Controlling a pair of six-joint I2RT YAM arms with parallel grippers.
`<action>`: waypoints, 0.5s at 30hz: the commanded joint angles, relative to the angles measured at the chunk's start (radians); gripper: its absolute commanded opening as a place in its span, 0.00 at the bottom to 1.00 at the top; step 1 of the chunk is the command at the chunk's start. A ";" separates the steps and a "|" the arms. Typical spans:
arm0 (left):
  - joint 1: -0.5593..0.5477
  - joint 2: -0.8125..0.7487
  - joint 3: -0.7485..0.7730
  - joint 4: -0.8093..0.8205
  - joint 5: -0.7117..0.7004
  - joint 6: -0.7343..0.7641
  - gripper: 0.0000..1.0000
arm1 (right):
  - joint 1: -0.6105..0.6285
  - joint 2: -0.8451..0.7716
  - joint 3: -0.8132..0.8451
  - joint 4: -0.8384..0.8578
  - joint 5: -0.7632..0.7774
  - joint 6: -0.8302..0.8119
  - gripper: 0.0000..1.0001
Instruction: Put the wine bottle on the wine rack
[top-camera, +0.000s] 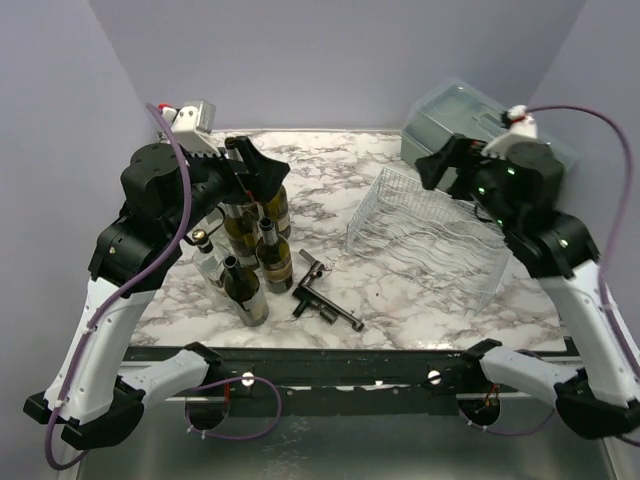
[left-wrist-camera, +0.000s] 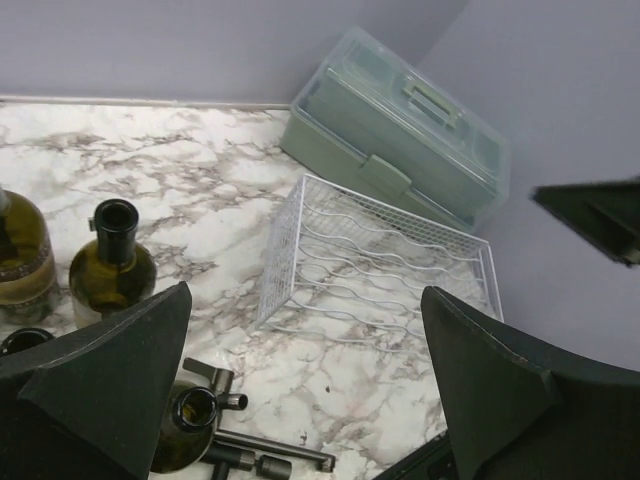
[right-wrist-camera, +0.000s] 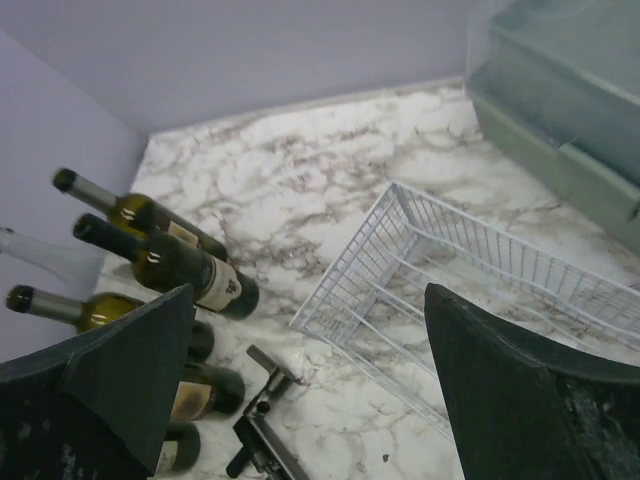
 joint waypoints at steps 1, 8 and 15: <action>-0.005 -0.040 0.016 -0.011 -0.146 0.040 0.99 | -0.005 -0.092 -0.037 -0.046 0.016 -0.037 1.00; -0.006 -0.053 -0.007 -0.012 -0.157 0.020 0.99 | -0.005 -0.187 -0.138 0.083 -0.262 -0.071 1.00; -0.005 -0.066 -0.036 -0.025 -0.125 0.005 0.99 | -0.005 -0.122 -0.195 0.120 -0.496 -0.061 1.00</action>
